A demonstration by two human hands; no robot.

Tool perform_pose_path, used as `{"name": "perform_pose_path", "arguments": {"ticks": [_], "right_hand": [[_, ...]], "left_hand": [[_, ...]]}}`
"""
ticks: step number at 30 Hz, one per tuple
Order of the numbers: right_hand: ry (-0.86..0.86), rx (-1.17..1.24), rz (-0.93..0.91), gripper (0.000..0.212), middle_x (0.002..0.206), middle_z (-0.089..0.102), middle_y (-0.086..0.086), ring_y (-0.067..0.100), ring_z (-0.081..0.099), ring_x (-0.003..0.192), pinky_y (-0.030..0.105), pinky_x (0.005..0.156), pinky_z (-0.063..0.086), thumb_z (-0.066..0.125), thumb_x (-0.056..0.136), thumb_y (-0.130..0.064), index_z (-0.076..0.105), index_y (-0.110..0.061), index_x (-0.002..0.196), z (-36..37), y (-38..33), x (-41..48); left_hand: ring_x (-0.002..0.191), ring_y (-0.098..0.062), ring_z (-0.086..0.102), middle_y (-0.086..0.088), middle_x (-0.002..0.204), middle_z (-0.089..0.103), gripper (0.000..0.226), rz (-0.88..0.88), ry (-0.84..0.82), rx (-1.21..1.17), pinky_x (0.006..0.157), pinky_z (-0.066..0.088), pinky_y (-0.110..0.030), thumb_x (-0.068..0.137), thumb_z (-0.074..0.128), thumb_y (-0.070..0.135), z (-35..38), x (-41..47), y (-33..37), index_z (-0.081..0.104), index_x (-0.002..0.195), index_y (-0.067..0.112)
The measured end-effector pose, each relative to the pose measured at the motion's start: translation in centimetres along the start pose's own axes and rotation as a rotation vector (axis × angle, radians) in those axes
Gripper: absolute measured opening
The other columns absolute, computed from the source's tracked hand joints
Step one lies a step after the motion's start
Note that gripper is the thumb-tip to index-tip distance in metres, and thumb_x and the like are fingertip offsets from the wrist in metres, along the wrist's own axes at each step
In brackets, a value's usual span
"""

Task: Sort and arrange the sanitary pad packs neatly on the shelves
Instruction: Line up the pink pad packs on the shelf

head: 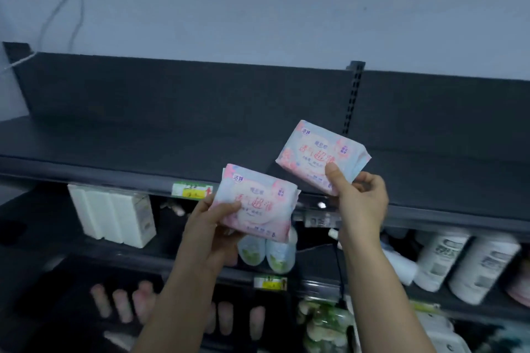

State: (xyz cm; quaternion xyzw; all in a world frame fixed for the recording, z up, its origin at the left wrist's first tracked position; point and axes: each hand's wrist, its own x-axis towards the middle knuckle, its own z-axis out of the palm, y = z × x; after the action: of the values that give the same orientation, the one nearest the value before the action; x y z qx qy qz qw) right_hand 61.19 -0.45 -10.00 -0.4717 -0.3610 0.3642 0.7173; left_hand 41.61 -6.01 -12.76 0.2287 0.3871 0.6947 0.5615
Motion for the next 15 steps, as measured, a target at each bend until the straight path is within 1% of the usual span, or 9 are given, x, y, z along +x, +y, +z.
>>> {"name": "perform_pose_path", "arguments": {"ticks": [1, 2, 5, 7, 9, 10, 11, 13, 15], "right_hand": [[0.021, -0.002, -0.011, 0.04, 0.082, 0.059, -0.002, 0.014, 0.059, 0.072, 0.029, 0.062, 0.05, 0.085, 0.071, -0.029, 0.049, -0.019, 0.085, -1.4, -0.4, 0.7], [0.042, -0.004, -0.017, 0.04, 0.082, 0.059, -0.002, 0.014, 0.059, 0.072, 0.031, 0.064, 0.051, 0.085, 0.07, -0.029, 0.05, -0.018, 0.085, -2.7, -0.7, 1.3], [0.108, -0.021, -0.019, 0.041, 0.082, 0.06, -0.001, 0.015, 0.06, 0.072, 0.043, 0.078, 0.055, 0.086, 0.068, -0.031, 0.05, -0.019, 0.084, -6.3, -1.4, 3.2], [0.146, -0.025, -0.025, 0.043, 0.085, 0.061, 0.001, 0.016, 0.062, 0.074, 0.046, 0.081, 0.056, 0.087, 0.066, -0.033, 0.051, -0.019, 0.084, -8.5, -1.7, 4.4], [0.183, -0.033, -0.039, 0.043, 0.09, 0.063, 0.004, 0.016, 0.062, 0.075, 0.044, 0.08, 0.056, 0.087, 0.066, -0.032, 0.051, -0.018, 0.086, -10.4, -2.1, 5.2], [0.2, -0.033, -0.048, 0.043, 0.091, 0.063, 0.005, 0.016, 0.061, 0.075, 0.043, 0.079, 0.055, 0.087, 0.067, -0.032, 0.051, -0.018, 0.087, -11.3, -2.2, 5.8], [0.22, -0.036, -0.057, 0.044, 0.091, 0.063, 0.005, 0.017, 0.061, 0.073, 0.043, 0.078, 0.055, 0.087, 0.066, -0.032, 0.051, -0.018, 0.086, -12.2, -2.3, 6.3], [0.266, -0.054, -0.074, 0.046, 0.091, 0.064, 0.006, 0.017, 0.061, 0.073, 0.045, 0.077, 0.054, 0.088, 0.062, -0.037, 0.051, -0.02, 0.084, -13.9, -2.6, 7.5], [0.308, -0.074, -0.082, 0.048, 0.096, 0.066, 0.011, 0.018, 0.061, 0.075, 0.047, 0.079, 0.054, 0.088, 0.059, -0.04, 0.051, -0.021, 0.082, -15.5, -2.8, 8.9]], "left_hand": [[0.082, -0.03, 0.066, -0.017, 0.097, 0.069, 0.026, -0.017, -0.019, 0.003, 0.08, 0.053, -0.05, 0.074, 0.063, -0.005, 1.1, 0.0, -0.8, 0.054, 0.092, 0.01], [0.083, -0.03, 0.067, -0.018, 0.099, 0.069, 0.026, -0.036, -0.043, 0.009, 0.082, 0.052, -0.051, 0.074, 0.063, -0.005, 2.2, 0.1, -1.6, 0.055, 0.093, 0.01], [0.094, -0.034, 0.066, -0.019, 0.103, 0.069, 0.023, -0.082, -0.097, 0.031, 0.091, 0.049, -0.055, 0.079, 0.06, -0.007, 5.6, 0.2, -3.6, 0.056, 0.097, 0.008], [0.095, -0.033, 0.066, -0.018, 0.103, 0.071, 0.024, -0.11, -0.13, 0.051, 0.089, 0.052, -0.052, 0.081, 0.059, -0.007, 7.7, 0.4, -4.9, 0.057, 0.101, 0.006], [0.101, -0.035, 0.066, -0.019, 0.109, 0.07, 0.035, -0.133, -0.181, 0.077, 0.079, 0.057, -0.046, 0.081, 0.061, -0.004, 9.6, 0.8, -6.1, 0.055, 0.116, 0.0], [0.104, -0.035, 0.066, -0.019, 0.112, 0.069, 0.041, -0.145, -0.213, 0.084, 0.076, 0.058, -0.045, 0.081, 0.063, -0.003, 10.5, 1.0, -6.7, 0.053, 0.122, -0.001], [0.106, -0.035, 0.065, -0.019, 0.114, 0.068, 0.044, -0.156, -0.238, 0.09, 0.08, 0.057, -0.047, 0.082, 0.063, -0.002, 11.5, 1.2, -7.3, 0.053, 0.124, -0.001], [0.108, -0.036, 0.065, -0.019, 0.116, 0.068, 0.043, -0.192, -0.29, 0.082, 0.093, 0.05, -0.055, 0.081, 0.062, -0.001, 13.6, 1.6, -8.3, 0.055, 0.123, -0.001], [0.108, -0.037, 0.064, -0.019, 0.116, 0.067, 0.045, -0.233, -0.34, 0.055, 0.093, 0.049, -0.059, 0.077, 0.063, 0.001, 15.7, 2.0, -9.4, 0.056, 0.121, -0.003]]}}
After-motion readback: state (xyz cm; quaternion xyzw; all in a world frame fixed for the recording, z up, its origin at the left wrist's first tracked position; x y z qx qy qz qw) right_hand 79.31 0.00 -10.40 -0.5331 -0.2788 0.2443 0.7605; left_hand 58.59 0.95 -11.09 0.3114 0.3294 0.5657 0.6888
